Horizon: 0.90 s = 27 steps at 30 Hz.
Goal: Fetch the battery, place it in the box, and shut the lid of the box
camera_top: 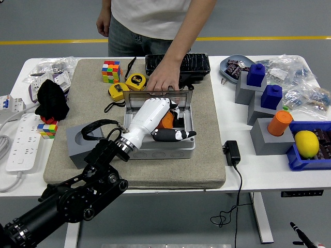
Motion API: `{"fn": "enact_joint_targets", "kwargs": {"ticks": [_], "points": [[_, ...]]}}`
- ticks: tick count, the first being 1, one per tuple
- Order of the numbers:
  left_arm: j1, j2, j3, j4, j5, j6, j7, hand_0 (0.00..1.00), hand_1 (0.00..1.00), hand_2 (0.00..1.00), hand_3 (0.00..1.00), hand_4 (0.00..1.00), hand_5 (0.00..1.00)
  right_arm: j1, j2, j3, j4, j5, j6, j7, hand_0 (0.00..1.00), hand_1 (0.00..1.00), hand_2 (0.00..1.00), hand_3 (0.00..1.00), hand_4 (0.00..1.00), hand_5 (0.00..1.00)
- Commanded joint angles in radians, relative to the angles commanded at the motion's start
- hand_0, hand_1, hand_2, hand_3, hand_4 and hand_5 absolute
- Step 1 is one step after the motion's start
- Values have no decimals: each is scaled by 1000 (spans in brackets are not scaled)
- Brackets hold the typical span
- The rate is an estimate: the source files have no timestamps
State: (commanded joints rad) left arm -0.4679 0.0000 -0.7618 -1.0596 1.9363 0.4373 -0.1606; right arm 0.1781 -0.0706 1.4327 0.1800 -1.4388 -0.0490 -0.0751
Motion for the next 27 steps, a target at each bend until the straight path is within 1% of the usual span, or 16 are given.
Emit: {"fn": "enact_joint_targets", "kwargs": {"ticks": [4,5,10,11,16,17,19,22,23,26,27], "points": [[0,0,-8,-2,-12,-18,-3,243,310,258,260,998,557,0,1,0,0,-1,0,0,819,737,682,709,998,972],[0,0,-11,-4,-12,-19,-4,558,676,589,520,998,576,1,0,0,0,0,1,0,819,737,681,709,998,972],[-4,0,-19,-12,-8,-20,-5,558,676,589,520,998,576,2,0,1,0,1,1,0,819,737,681,709,998,972],[-4,0,-20,-13,-8,-20,-5,623,692,606,545,998,572,2,0,1,0,0,1,0,819,737,681,710,998,970],[-2,0,-20,-39,-5,-21,-6,623,692,606,545,998,572,1,0,2,0,1,0,1,819,737,681,710,998,970],[-1,0,-19,-47,-5,-23,-5,501,645,579,543,998,570,1,1,1,0,2,0,1,818,737,681,708,998,969],[1,0,-15,-70,-6,-25,-5,501,645,579,543,998,570,1,1,2,0,2,0,1,818,737,681,708,998,969],[5,0,-4,-121,-9,-23,-5,501,645,579,543,998,570,1,1,1,0,6,1,2,818,737,681,708,998,969],[6,0,-2,-137,-9,-22,-5,411,579,546,541,998,594,1,1,1,0,6,0,2,818,736,681,708,998,970],[5,0,-1,-201,-7,-26,-4,411,579,546,541,998,594,1,2,2,0,6,0,2,818,736,681,708,998,970],[4,0,-2,-212,-6,-26,-3,411,579,546,541,998,594,1,2,3,0,6,0,2,818,736,681,708,998,970]]}}
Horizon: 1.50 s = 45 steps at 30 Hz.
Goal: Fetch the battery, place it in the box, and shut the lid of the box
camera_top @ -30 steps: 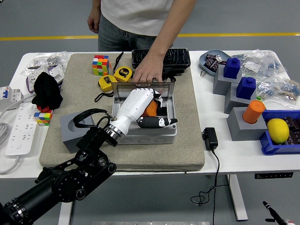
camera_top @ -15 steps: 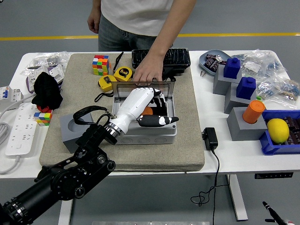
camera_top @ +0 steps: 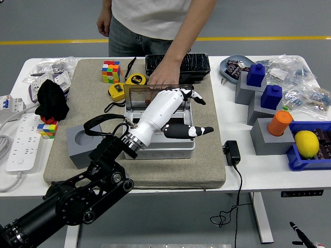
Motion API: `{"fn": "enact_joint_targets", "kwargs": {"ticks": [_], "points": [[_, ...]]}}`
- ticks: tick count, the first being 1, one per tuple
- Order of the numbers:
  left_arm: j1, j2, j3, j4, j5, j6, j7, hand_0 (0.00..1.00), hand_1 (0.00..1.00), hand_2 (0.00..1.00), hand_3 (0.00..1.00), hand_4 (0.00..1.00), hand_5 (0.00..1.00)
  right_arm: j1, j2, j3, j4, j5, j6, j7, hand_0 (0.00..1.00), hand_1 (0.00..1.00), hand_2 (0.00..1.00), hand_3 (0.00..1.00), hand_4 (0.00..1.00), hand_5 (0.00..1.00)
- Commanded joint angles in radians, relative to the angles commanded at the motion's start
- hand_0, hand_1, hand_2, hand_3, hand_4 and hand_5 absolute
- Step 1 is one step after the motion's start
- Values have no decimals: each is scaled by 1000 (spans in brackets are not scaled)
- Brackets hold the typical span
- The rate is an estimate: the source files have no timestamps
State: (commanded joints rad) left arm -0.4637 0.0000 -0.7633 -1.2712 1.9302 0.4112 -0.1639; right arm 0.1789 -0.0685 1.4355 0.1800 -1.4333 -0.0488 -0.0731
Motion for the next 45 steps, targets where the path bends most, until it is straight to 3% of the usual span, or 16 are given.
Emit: {"fn": "enact_joint_targets", "kwargs": {"ticks": [7,8,9,12,13,14,16,19,20,22,27,31,32,37,38,45], "points": [[-11,0,-32,-99,35,56,-12,402,556,525,531,998,613,1,0,0,0,3,0,1,817,736,681,708,998,967],[-12,0,-37,-102,53,59,1,685,795,732,677,998,662,1,0,0,0,2,0,0,817,736,681,709,998,966],[-13,0,-47,-109,74,49,19,685,795,732,677,998,662,1,1,-1,0,3,0,1,817,736,681,709,998,966],[-12,0,-80,-134,183,-1,149,685,795,732,677,998,662,0,3,-3,0,5,1,1,817,736,681,709,998,966],[-11,0,-94,-147,224,-38,194,685,795,732,677,998,662,-1,3,-3,0,5,1,1,817,736,681,709,998,966],[-11,0,-105,-155,259,-69,233,998,998,991,924,998,913,-1,3,-1,0,2,1,0,817,736,681,709,998,965],[-13,0,-120,-164,329,-147,317,998,998,991,924,998,913,-2,3,1,0,0,1,-1,817,736,681,709,998,965],[-16,0,-137,-165,339,-241,435,998,998,991,924,998,913,-2,2,1,0,-1,1,-2,817,736,681,709,998,965],[-17,0,-142,-164,339,-280,481,998,998,998,998,998,998,-2,2,2,0,-2,1,-2,817,736,681,708,998,965],[-16,0,-146,-165,339,-336,565,998,998,998,998,998,998,-1,1,-3,0,3,1,-1,817,736,681,708,998,965],[-13,0,-132,-180,339,-411,742,998,998,998,998,998,998,1,-1,-6,0,5,2,-1,817,736,681,709,998,964],[-12,0,-123,-197,339,-406,757,998,998,998,998,998,998,-1,-1,-6,0,4,2,-2,817,736,681,709,998,964],[-12,0,-120,-197,339,-392,752,965,798,723,721,998,998,-2,-1,-6,0,3,2,-2,817,735,681,709,998,964],[-8,0,-120,-187,339,-343,737,965,798,723,721,998,998,-4,0,-10,0,9,2,-2,817,735,681,709,998,964],[-8,0,-120,-186,339,-343,738,660,476,451,505,998,998,-4,-1,-9,0,8,2,-2,817,734,681,709,998,964],[-9,0,-116,-178,339,-356,742,657,503,475,492,998,998,-2,-3,-10,0,10,2,-2,816,735,680,709,998,965]]}}
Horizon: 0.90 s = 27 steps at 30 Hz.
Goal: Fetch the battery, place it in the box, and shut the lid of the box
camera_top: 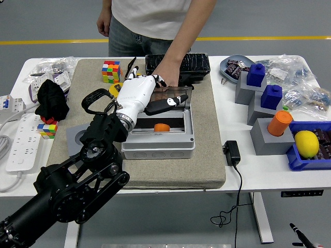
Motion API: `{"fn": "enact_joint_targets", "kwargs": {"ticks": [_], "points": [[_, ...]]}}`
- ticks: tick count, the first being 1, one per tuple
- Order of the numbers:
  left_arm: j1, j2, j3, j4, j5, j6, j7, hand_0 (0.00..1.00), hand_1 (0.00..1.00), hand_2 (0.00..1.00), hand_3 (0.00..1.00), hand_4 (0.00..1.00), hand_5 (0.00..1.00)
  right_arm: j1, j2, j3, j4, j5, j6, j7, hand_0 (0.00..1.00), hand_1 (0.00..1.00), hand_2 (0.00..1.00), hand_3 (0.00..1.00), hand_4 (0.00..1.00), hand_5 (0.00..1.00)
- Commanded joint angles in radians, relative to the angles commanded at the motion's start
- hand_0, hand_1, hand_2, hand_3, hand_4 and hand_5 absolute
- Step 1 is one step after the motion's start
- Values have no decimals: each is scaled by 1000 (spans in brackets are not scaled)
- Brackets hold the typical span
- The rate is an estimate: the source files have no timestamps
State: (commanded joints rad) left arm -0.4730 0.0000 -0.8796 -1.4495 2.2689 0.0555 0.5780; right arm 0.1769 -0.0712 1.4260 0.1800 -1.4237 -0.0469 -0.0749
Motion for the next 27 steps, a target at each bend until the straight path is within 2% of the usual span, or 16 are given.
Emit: {"fn": "enact_joint_targets", "kwargs": {"ticks": [4,5,10,11,16,17,22,27], "points": [[0,0,2,-3,0,-7,3,657,503,475,492,998,998,0,0,1,0,0,0,0,816,735,680,709,998,965],[0,0,2,-5,0,-7,4,592,467,456,474,998,998,0,1,2,0,0,0,0,816,735,681,708,998,965],[2,0,8,-15,0,-23,11,592,467,456,474,998,998,-2,1,4,0,-1,0,0,816,735,681,708,998,965],[2,0,10,-15,0,-27,12,542,427,444,458,998,998,-1,1,5,0,-1,0,0,813,734,681,708,998,965],[12,0,24,-1,-2,-40,14,542,427,444,458,998,998,1,0,7,0,0,-1,1,813,734,681,708,998,965],[15,1,27,3,-7,-42,14,510,400,430,455,998,998,1,0,6,0,2,-1,2,812,733,681,708,998,965],[35,12,44,4,-29,-51,16,510,400,430,455,998,998,-1,1,10,0,1,-1,1,812,733,681,708,998,965],[40,18,49,3,-31,-47,14,506,392,428,451,998,998,-1,2,10,0,2,-2,2,810,733,681,708,998,966]]}}
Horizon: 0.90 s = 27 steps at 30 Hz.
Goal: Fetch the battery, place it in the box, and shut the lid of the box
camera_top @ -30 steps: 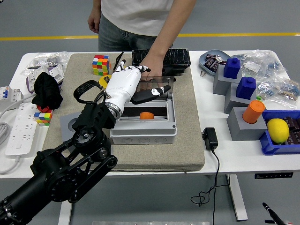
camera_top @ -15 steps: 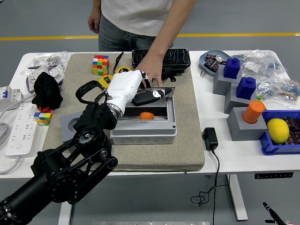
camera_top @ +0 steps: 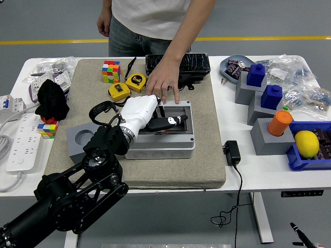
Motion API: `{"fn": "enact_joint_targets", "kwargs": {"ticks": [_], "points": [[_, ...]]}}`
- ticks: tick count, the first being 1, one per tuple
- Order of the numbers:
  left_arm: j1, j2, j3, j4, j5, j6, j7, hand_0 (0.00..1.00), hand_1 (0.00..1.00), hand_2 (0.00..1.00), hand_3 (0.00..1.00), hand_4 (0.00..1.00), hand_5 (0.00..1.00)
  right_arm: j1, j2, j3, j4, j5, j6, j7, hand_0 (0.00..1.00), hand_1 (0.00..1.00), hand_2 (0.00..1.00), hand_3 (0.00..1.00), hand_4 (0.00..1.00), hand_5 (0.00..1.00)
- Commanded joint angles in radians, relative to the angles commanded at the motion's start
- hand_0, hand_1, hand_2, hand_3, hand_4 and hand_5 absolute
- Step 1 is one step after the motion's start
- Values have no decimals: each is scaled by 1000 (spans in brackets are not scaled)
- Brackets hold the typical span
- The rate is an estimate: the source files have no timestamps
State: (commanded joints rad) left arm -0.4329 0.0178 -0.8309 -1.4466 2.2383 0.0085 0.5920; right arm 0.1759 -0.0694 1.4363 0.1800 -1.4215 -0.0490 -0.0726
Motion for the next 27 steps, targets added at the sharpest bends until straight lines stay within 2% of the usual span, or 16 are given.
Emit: {"fn": "enact_joint_targets", "kwargs": {"ticks": [2,7,8,11,13,14,15,17,20,21,23,25,26,27], "points": [[0,0,-3,-2,8,21,-11,507,396,436,464,998,998,1,1,-2,0,3,0,1,810,731,681,708,998,966],[2,-4,-31,-21,31,139,-76,507,396,436,464,998,998,1,2,0,0,2,0,1,810,731,681,708,998,966],[5,-5,-46,-30,31,168,-103,530,427,451,483,998,998,0,2,2,0,0,0,1,810,731,681,708,998,966],[17,-10,-90,-45,20,272,-203,530,427,451,483,998,998,-1,3,4,0,-1,0,1,810,731,681,708,998,966],[27,-13,-118,-48,-40,333,-282,530,427,451,483,998,998,-2,4,3,0,1,0,1,810,731,681,708,998,966],[33,-14,-130,-47,-71,352,-317,603,643,599,586,998,960,-2,5,3,0,1,0,1,809,732,681,708,998,966],[41,-15,-148,-46,-116,368,-363,603,643,599,586,998,960,-2,5,4,0,1,0,1,809,732,681,708,998,966],[63,-14,-184,-44,-197,353,-440,603,643,599,586,998,960,-2,6,2,0,3,0,1,809,732,681,708,998,966],[101,-13,-241,-42,-321,302,-563,603,643,599,586,998,960,-3,6,5,0,4,0,2,809,732,681,708,998,966],[120,-12,-268,-41,-360,271,-599,740,820,786,754,998,950,-3,7,8,0,4,-1,3,803,729,681,707,998,967],[146,-6,-310,-38,-451,227,-660,740,820,786,754,998,950,-5,8,8,0,5,-1,3,803,729,681,707,998,967],[166,2,-338,-34,-521,209,-685,740,820,786,754,998,950,-5,8,11,0,2,0,3,803,729,681,707,998,967],[181,6,-358,-31,-566,200,-699,870,960,919,911,998,998,-5,9,15,0,1,0,3,827,736,690,714,998,979],[195,9,-377,-28,-612,195,-710,870,960,919,911,998,998,-5,9,17,0,1,-1,4,827,736,690,714,998,979]]}}
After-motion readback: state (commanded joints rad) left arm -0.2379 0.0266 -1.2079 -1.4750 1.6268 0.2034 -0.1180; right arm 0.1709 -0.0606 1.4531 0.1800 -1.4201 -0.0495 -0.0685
